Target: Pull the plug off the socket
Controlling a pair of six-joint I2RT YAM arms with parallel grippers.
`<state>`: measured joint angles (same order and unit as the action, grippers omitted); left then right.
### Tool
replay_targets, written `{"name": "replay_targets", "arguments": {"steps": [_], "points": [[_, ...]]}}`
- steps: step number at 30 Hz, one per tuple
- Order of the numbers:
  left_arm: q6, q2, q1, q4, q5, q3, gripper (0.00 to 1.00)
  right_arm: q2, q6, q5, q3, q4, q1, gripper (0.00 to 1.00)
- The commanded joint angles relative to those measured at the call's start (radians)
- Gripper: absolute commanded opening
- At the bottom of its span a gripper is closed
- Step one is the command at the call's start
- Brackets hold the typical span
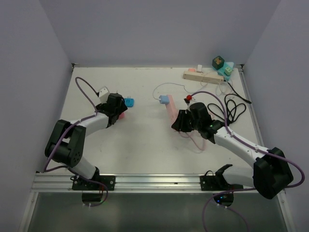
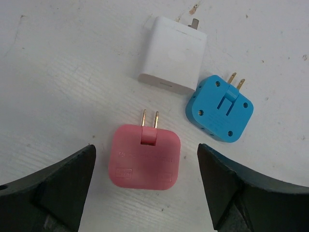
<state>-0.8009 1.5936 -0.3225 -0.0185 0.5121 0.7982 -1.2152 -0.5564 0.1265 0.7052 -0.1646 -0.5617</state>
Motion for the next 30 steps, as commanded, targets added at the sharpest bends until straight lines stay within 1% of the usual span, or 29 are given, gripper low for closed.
{"name": "replay_targets", "arguments": {"steps": [1, 4, 6, 9, 12, 13, 15, 16, 18, 19, 23, 24, 28, 30], "points": [[-0.012, -0.085, 0.007, -0.012, -0.027, -0.016, 0.9, 0.016, 0.018, 0.053, 0.014, 0.092, 0.002, 0.0], [-0.012, -0.135, 0.007, 0.017, -0.058, -0.013, 0.99, 0.0, 0.026, 0.064, 0.019, 0.091, 0.0, 0.0], [-0.006, -0.159, 0.007, 0.06, -0.079, -0.007, 1.0, -0.004, 0.03, 0.068, 0.025, 0.089, 0.0, 0.0], [0.019, -0.221, 0.007, 0.081, -0.168, 0.001, 1.0, -0.01, 0.029, 0.081, 0.034, 0.088, 0.0, 0.0], [0.04, -0.261, 0.007, 0.1, -0.309, 0.024, 1.0, -0.017, 0.029, 0.093, 0.045, 0.088, -0.001, 0.0], [0.037, -0.265, 0.007, 0.129, -0.39, 0.035, 0.99, -0.018, 0.029, 0.096, 0.048, 0.089, -0.001, 0.0], [0.035, -0.27, 0.007, 0.15, -0.479, 0.058, 0.99, -0.023, 0.027, 0.102, 0.054, 0.091, -0.004, 0.0], [0.017, -0.28, 0.007, 0.14, -0.573, 0.056, 1.0, -0.026, 0.026, 0.105, 0.056, 0.091, -0.006, 0.0], [-0.01, -0.294, 0.003, 0.093, -0.654, 0.041, 0.99, -0.026, 0.023, 0.108, 0.056, 0.094, -0.014, 0.0], [-0.044, -0.308, 0.002, 0.074, -0.719, 0.036, 0.99, -0.026, 0.018, 0.108, 0.056, 0.102, -0.017, 0.0], [-0.13, -0.313, -0.042, 0.035, -0.779, 0.036, 0.97, -0.03, 0.001, 0.116, 0.047, 0.12, -0.03, 0.0], [-0.145, -0.311, -0.073, -0.018, -0.778, 0.039, 0.97, -0.029, -0.003, 0.114, 0.046, 0.123, -0.033, 0.0], [-0.23, -0.278, -0.147, -0.061, -0.736, 0.055, 0.94, -0.038, -0.016, 0.114, 0.04, 0.151, -0.053, 0.0], [-0.244, -0.259, -0.18, -0.07, -0.718, 0.073, 0.92, -0.04, -0.022, 0.116, 0.04, 0.154, -0.066, 0.0]]}}
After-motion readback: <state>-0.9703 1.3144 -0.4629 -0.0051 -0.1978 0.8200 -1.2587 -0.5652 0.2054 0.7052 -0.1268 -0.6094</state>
